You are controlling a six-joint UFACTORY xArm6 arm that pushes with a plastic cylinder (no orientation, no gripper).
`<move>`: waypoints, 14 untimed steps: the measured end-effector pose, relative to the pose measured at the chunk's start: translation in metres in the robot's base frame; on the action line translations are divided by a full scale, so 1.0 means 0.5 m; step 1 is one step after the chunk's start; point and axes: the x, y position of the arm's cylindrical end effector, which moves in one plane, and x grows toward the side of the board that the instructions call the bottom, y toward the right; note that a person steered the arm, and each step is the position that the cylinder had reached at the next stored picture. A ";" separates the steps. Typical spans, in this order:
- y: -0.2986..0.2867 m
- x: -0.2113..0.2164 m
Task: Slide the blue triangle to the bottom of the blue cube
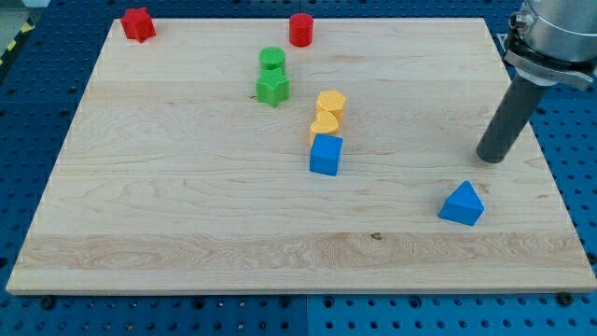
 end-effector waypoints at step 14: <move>-0.150 0.179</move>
